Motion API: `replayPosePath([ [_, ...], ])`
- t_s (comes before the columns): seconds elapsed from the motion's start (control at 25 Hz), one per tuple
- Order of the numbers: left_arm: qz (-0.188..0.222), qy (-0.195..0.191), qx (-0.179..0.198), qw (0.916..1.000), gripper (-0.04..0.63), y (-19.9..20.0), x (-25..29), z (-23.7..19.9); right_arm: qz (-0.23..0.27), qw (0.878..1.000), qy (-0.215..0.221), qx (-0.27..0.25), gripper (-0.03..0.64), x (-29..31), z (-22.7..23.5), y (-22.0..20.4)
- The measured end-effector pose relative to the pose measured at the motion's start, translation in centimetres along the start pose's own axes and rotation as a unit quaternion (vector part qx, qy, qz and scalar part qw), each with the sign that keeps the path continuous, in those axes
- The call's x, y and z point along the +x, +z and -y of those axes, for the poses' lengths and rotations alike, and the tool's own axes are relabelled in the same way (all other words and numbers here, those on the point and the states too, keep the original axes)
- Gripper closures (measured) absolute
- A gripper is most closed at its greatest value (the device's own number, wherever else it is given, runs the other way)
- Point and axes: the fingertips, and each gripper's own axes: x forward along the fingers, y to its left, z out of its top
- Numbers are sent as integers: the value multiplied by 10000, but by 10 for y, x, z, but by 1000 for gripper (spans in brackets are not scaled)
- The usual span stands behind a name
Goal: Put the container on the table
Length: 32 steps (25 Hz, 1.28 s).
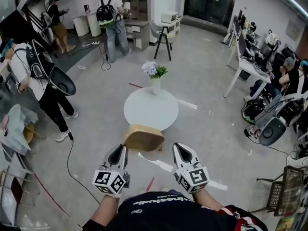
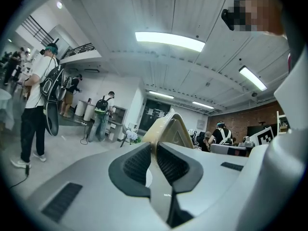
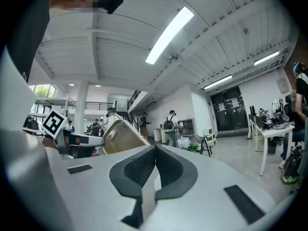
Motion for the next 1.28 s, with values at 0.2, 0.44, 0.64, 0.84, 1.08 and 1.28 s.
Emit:
replayPosePath([
  [0.2, 10, 66, -18, 10000, 541, 3, 7, 8, 70, 9998, 143, -93, 603, 2, 5, 7],
  [0.44, 36, 145, 40, 9999, 541, -2, 22, 32, 127, 9995, 260, -119, 603, -8, 30, 7],
  [0.64, 63, 199, 99, 9997, 541, -5, 33, 48, 145, 9993, 320, -101, 603, -15, 51, 5],
  [0.84, 11, 296, 81, 9995, 541, -9, 38, 55, 158, 9992, 354, 3, 603, -16, 64, 5],
  [1.08, 14, 344, 16, 9994, 541, -17, 50, 44, 15, 9993, 382, 14, 603, -5, 67, -6],
  [1.28, -28, 277, -55, 9996, 541, -16, 72, 29, -14, 9995, 301, -20, 603, 12, 75, -6],
])
